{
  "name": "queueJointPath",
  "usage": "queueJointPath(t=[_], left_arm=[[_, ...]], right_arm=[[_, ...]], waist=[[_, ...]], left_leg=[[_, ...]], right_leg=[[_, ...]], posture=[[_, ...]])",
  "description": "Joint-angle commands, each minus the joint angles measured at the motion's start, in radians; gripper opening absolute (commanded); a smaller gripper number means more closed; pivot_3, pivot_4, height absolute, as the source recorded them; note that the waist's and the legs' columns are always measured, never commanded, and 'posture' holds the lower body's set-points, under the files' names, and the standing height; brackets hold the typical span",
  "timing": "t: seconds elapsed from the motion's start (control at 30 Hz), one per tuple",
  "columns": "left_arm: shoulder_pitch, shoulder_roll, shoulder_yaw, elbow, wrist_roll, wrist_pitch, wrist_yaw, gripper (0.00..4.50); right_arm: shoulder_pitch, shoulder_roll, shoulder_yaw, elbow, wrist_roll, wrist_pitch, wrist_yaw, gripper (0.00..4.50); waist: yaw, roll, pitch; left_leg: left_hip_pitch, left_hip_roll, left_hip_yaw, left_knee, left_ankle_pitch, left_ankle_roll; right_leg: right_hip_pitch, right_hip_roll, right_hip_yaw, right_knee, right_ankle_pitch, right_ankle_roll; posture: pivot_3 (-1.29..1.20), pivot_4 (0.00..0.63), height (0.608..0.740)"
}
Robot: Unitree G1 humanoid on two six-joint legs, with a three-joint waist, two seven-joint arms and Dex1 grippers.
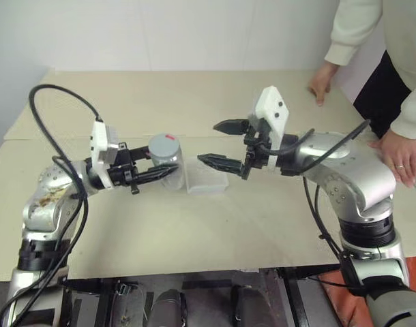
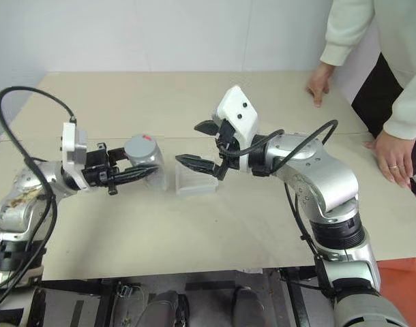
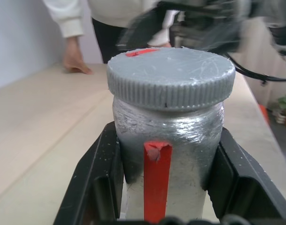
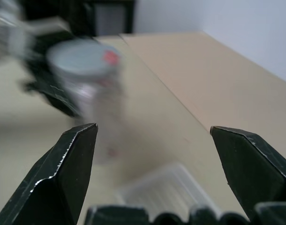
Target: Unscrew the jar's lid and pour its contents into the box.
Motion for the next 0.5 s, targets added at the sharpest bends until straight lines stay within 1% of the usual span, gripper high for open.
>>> queueJointPath(t=[0.03,0.13,0.23,0.4,0.5], left_arm=[[-0.062,-0.018,-0.037,0.067,0.023,-0.05,-0.064,1.99],[-0.099,-0.03,-0.062,0.106,0.033,-0.068,-0.113,1.99],[-0.119,-0.05,-0.071,0.125,0.043,-0.083,-0.122,1.99],[-0.115,-0.065,-0.065,0.112,0.039,-0.084,-0.12,1.99],[-0.101,-0.061,-0.061,0.095,0.035,-0.081,-0.123,1.99]], right_arm=[[-0.049,0.029,-0.005,-0.046,0.039,0.01,-0.008,4.48],[-0.088,0.073,0.038,-0.026,0.016,0.008,-0.039,4.48],[-0.115,0.109,0.074,-0.003,-0.013,-0.001,-0.064,4.48],[-0.145,0.167,0.16,0.055,-0.099,-0.022,-0.106,4.48],[-0.158,0.192,0.178,0.081,-0.143,-0.021,-0.134,4.48]], waist=[[0.0,0.0,0.0],[-0.001,0.0,0.0],[-0.003,0.0,0.0],[-0.003,0.0,0.0],[-0.003,0.0,0.0]], left_leg=[[0.0,0.0,0.0,0.0,0.0,0.0],[0.0,0.0,0.0,0.0,0.0,0.0],[-0.001,0.0,0.0,0.0,0.0,0.0],[-0.001,0.0,0.0,0.0,0.0,0.0],[-0.001,0.0,0.0,0.0,0.0,0.0]], right_leg=[[0.0,0.0,0.0,0.0,0.0,0.0],[0.0,0.0,0.0,0.0,0.0,0.0],[-0.001,0.0,0.0,0.0,0.0,0.0],[-0.001,0.0,0.0,0.0,0.0,0.0],[-0.001,0.0,0.0,0.001,0.0,0.0]], posture=[[0.0,0.15,0.74],[0.0,0.15,0.74],[0.0,0.15,0.74],[0.0,0.15,0.74],[0.0,0.15,0.74]])
